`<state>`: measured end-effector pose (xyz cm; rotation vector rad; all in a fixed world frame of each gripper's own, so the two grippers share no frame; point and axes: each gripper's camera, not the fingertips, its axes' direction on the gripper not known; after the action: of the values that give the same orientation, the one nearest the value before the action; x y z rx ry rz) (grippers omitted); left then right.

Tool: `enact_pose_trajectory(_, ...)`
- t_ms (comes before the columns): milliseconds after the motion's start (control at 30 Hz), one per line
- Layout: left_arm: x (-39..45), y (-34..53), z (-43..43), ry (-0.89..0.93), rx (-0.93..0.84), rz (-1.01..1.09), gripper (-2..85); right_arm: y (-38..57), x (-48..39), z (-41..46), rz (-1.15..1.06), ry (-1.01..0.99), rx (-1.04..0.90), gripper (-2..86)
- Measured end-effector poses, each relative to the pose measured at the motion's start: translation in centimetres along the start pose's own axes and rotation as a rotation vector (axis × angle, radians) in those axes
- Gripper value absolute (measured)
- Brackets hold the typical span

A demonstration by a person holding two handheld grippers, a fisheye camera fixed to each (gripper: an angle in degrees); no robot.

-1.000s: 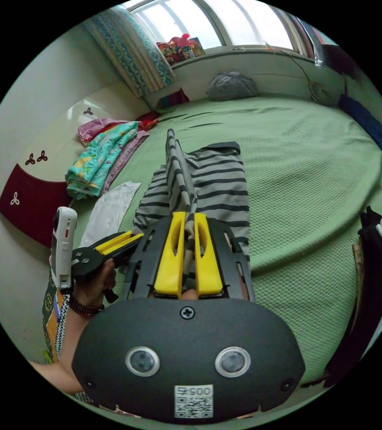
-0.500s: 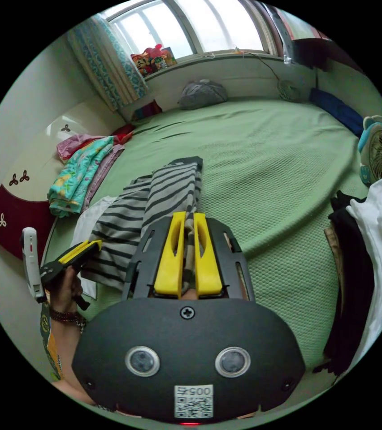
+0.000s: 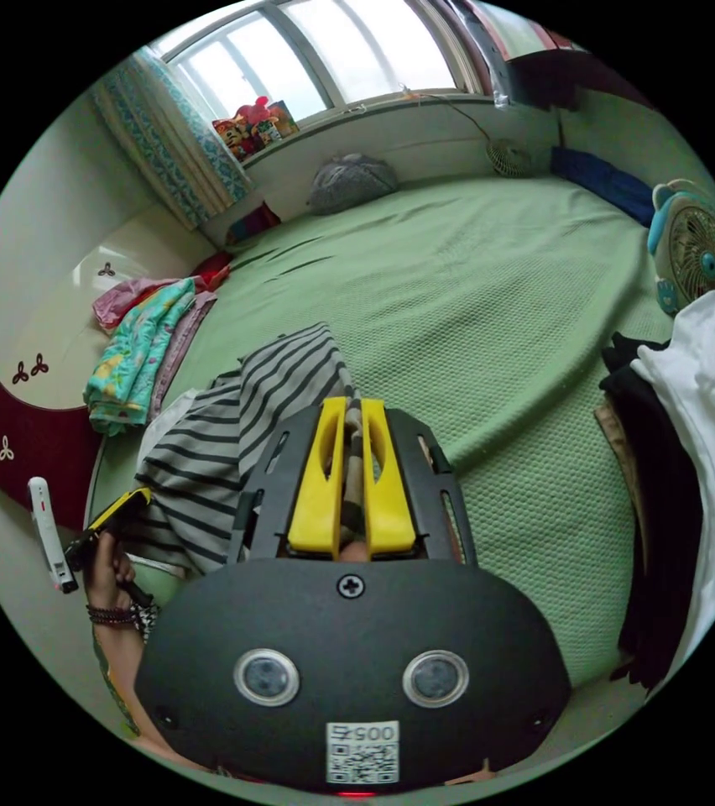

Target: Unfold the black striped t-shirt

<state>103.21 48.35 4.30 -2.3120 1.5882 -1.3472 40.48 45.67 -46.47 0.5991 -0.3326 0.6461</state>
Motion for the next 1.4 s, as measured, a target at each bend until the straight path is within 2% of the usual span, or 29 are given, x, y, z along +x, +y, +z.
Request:
enact_pose_trajectory(567, 0.9, 5.2, -2.1, 0.077, -0.07, -0.008, 5.4, 3.3, 8.3, -6.8, 0.109, 0.188, 0.057, -0.9)
enact_pose_trajectory(700, 1.5, 6.8, -2.4, 0.055, -0.097, 0.018, 5.5, 4.5, 10.1, -6.1, 0.101, 0.206, -0.044, -0.7)
enact_pose_trajectory(833, 1.9, 8.4, -2.3, 0.003, -0.128, 0.042, 5.7, 5.2, 10.7, -3.7, 0.025, 0.244, -0.257, 2.0)
enact_pose_trajectory(900, 1.8, 9.4, -2.3, -0.02, -0.128, 0.041, 6.1, 5.0, 10.8, -3.8, 0.003, 0.263, -0.262, 3.3)
enact_pose_trajectory(1033, 1.4, 10.4, -3.1, -0.018, -0.09, -0.009, 6.7, 4.1, 12.3, -6.0, 0.071, 0.212, -0.139, 5.6)
enact_pose_trajectory(1167, 1.7, 11.7, -4.2, -0.045, -0.031, 0.001, 6.9, 3.3, 13.0, -6.4, 0.082, 0.212, -0.125, 6.4)
enact_pose_trajectory(1267, 2.0, 12.5, -4.7, -0.052, -0.009, 0.008, 6.3, 3.0, 12.9, -5.4, 0.048, 0.196, -0.178, 7.0)
enact_pose_trajectory(1400, 3.0, 13.0, -3.9, -0.072, -0.046, 0.055, 4.8, 3.3, 12.7, -2.4, -0.028, 0.257, -0.349, 8.1)
